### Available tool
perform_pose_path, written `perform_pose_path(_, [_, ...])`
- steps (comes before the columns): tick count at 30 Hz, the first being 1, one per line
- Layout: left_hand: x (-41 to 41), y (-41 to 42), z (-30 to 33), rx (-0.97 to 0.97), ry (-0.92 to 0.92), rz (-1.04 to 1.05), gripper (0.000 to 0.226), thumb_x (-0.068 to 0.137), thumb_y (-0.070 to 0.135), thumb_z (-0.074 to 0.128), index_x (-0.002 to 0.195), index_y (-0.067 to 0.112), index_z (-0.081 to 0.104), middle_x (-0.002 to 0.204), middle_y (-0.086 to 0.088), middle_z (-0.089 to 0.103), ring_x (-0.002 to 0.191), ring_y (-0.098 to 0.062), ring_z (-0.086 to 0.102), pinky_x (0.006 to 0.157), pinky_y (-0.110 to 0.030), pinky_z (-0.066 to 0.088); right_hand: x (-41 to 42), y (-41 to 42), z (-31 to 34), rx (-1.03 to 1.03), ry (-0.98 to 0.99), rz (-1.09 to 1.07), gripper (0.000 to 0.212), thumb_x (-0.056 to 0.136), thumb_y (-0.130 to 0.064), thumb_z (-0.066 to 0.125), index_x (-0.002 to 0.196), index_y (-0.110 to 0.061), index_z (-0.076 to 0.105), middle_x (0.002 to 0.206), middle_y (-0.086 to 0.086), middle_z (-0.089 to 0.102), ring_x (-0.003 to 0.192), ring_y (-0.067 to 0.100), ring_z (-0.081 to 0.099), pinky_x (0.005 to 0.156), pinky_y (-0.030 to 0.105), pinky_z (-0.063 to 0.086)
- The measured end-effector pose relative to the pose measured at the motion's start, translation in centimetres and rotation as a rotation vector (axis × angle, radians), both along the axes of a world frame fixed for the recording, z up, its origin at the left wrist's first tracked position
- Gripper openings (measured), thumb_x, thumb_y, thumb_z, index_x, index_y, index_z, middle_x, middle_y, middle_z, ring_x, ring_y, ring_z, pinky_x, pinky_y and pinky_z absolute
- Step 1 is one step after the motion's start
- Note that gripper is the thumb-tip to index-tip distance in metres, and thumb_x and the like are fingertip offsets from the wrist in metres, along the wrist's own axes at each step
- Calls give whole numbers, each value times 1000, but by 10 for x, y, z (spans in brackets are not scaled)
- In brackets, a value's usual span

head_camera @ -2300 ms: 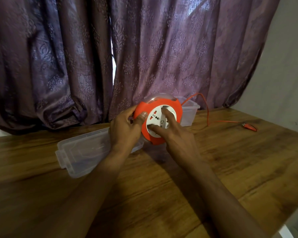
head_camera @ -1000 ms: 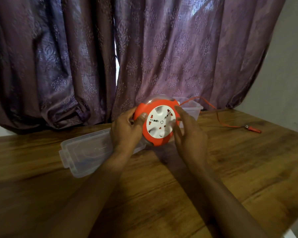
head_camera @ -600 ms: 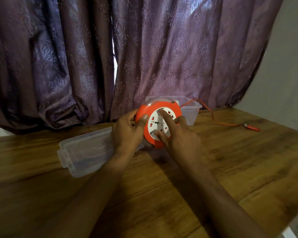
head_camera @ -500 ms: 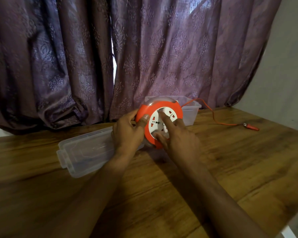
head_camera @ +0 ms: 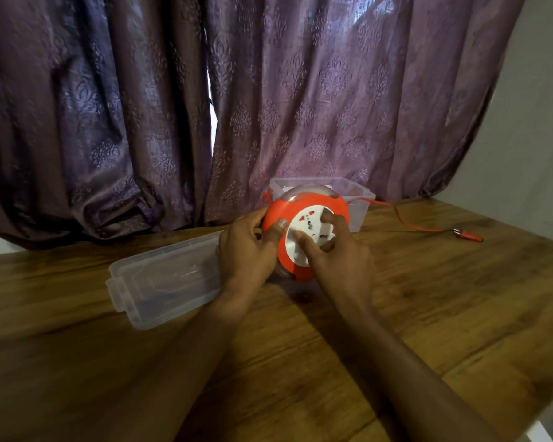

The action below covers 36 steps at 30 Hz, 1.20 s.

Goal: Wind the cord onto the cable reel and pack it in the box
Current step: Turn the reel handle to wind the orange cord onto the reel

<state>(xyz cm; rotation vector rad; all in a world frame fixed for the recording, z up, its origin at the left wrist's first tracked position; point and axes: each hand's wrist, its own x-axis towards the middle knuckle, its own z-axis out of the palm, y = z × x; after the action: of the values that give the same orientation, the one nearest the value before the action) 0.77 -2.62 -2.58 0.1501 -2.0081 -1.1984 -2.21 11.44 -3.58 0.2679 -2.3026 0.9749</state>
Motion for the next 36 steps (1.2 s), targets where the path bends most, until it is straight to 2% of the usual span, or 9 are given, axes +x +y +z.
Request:
perform_pose_path(4, [0, 2, -2, -23, 9, -17, 43, 81, 57, 61, 116, 34, 69, 102, 8, 75, 94, -14, 68, 86, -37, 54, -5, 3, -2, -221, -64, 65, 48, 76, -65, 62, 111, -33, 55, 81, -2, 68, 85, 21, 65, 76, 34, 50])
perform_pose_path(8, [0, -3, -1, 23, 29, -9, 47, 77, 62, 58, 114, 36, 69, 98, 7, 75, 91, -14, 69, 83, -39, 56, -5, 7, 0, -149, 48, 137, 34, 86, -47, 62, 114, -30, 54, 78, -9, 66, 76, 16, 63, 70, 36, 49])
perform_pose_path(11, [-1, -8, 1, 51, 45, -14, 46, 75, 64, 57, 114, 41, 64, 93, 9, 74, 88, -15, 69, 82, -43, 57, -3, 9, 4, 28, 207, 195, 40, 88, -30, 58, 127, -30, 47, 105, -5, 62, 84, 19, 62, 69, 38, 50])
perform_pose_path(14, [-3, -12, 2, 91, 38, -8, 49, 77, 59, 59, 118, 33, 69, 93, 12, 74, 89, -12, 70, 85, -42, 56, 2, 7, 10, 226, 143, 249, 56, 84, -15, 58, 131, -39, 40, 139, -1, 44, 90, 22, 62, 72, 41, 52])
perform_pose_path(18, [-6, -15, 4, 113, 61, -10, 56, 73, 65, 57, 118, 32, 69, 96, 10, 76, 90, -9, 70, 86, -41, 56, 12, 2, 15, 398, 78, 329, 73, 70, -18, 49, 135, -49, 38, 158, 3, 16, 129, 30, 45, 84, 39, 49])
perform_pose_path(22, [-4, -13, 4, 116, 52, -23, 56, 74, 64, 58, 118, 31, 69, 96, 10, 76, 89, -7, 70, 86, -40, 57, 11, 4, 16, 455, 88, 248, 70, 74, -25, 34, 138, -52, 35, 158, 3, 14, 132, 30, 42, 85, 39, 48])
perform_pose_path(26, [-2, -10, 7, 107, 53, -23, 51, 76, 57, 59, 118, 29, 70, 97, 8, 76, 89, -9, 70, 87, -38, 56, 2, 5, 7, 476, 144, 179, 67, 86, -21, 54, 137, -57, 27, 152, 3, 21, 116, 29, 56, 74, 37, 50])
perform_pose_path(31, [-2, -8, 6, 91, 76, -36, 49, 78, 57, 60, 118, 29, 70, 97, 7, 76, 89, -11, 70, 85, -40, 57, -2, 7, 3, 375, 162, 130, 59, 89, -39, 54, 138, -56, 25, 127, -1, 41, 83, 26, 65, 62, 38, 53])
perform_pose_path(36, [-6, -7, 3, 50, 92, -31, 53, 73, 69, 54, 118, 42, 60, 99, 7, 75, 91, -15, 70, 83, -43, 57, 1, 6, 4, 328, 186, 90, 62, 83, -48, 61, 138, -54, 32, 109, -4, 50, 76, 21, 63, 58, 32, 47])
